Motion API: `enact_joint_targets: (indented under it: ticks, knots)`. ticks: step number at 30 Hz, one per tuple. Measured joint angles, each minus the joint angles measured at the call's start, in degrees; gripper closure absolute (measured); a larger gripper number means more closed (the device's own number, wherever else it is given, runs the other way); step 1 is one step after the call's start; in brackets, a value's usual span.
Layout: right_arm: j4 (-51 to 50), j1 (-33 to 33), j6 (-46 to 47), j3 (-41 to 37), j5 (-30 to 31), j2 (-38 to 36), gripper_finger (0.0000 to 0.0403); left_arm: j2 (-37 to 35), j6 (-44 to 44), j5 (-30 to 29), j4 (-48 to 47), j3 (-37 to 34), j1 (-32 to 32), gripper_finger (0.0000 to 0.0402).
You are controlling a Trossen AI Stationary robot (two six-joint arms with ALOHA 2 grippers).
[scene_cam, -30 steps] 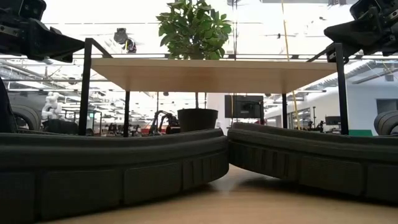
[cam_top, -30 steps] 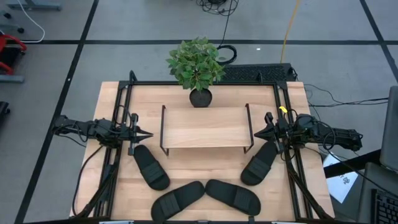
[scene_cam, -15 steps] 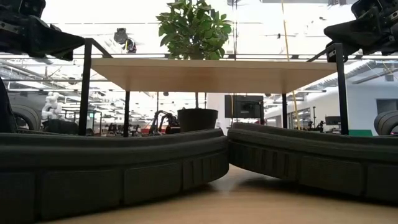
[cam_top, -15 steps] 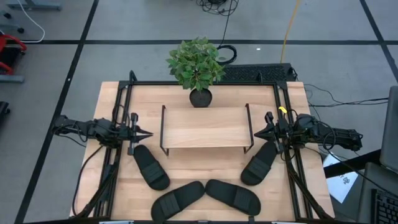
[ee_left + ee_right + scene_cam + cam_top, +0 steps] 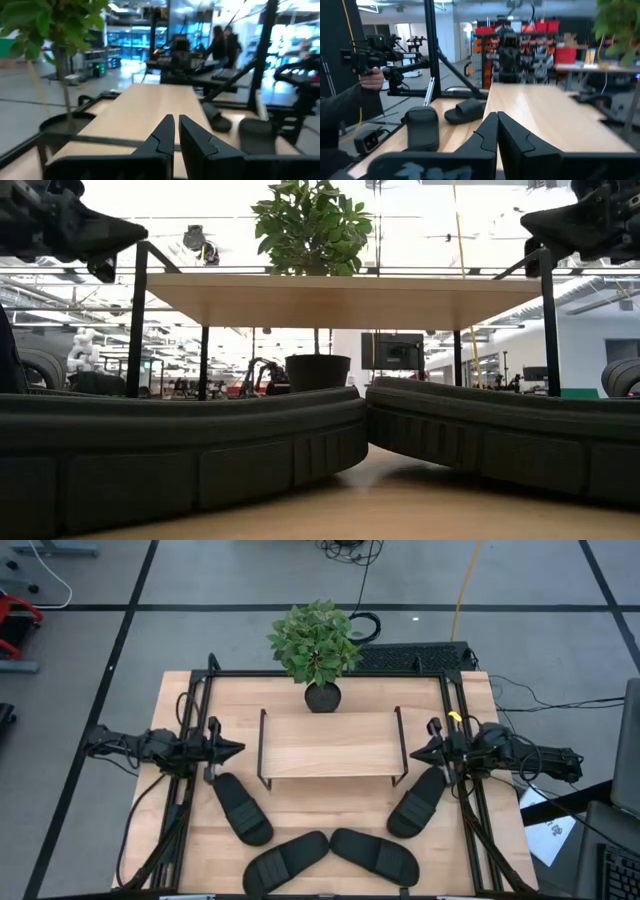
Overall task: Pick and place slides into the shelf
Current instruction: Put the black slide on the shelf
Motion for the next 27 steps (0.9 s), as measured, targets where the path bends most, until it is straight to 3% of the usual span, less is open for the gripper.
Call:
enact_joint_targets:
  ticks: [7,11,19,24,27]
  knots:
    - [6.2,0.0,-0.3,0.0,0.1,0.0,0.0394,4.2,3.0,-0.6,1.9,-0.5,0.0,0.0378]
    - [4.8,0.0,-1.1,2.9,0.4,0.0,0.0370,5.7,4.5,-0.6,3.2,-0.5,0.0,0.0378]
    - [-18.4,0.0,-4.0,18.4,10.2,3.1,0.0322,6.9,3.7,-0.6,3.3,-0.5,0.0,0.0378]
    - [-32.9,0.0,-4.2,30.3,10.9,8.3,0.0321,6.9,3.4,-0.6,3.5,-0.5,0.0,0.0378]
    - [-43.1,0.0,-4.3,37.3,15.1,12.0,0.0328,6.9,3.4,-0.6,3.5,-0.5,0.0,0.0378]
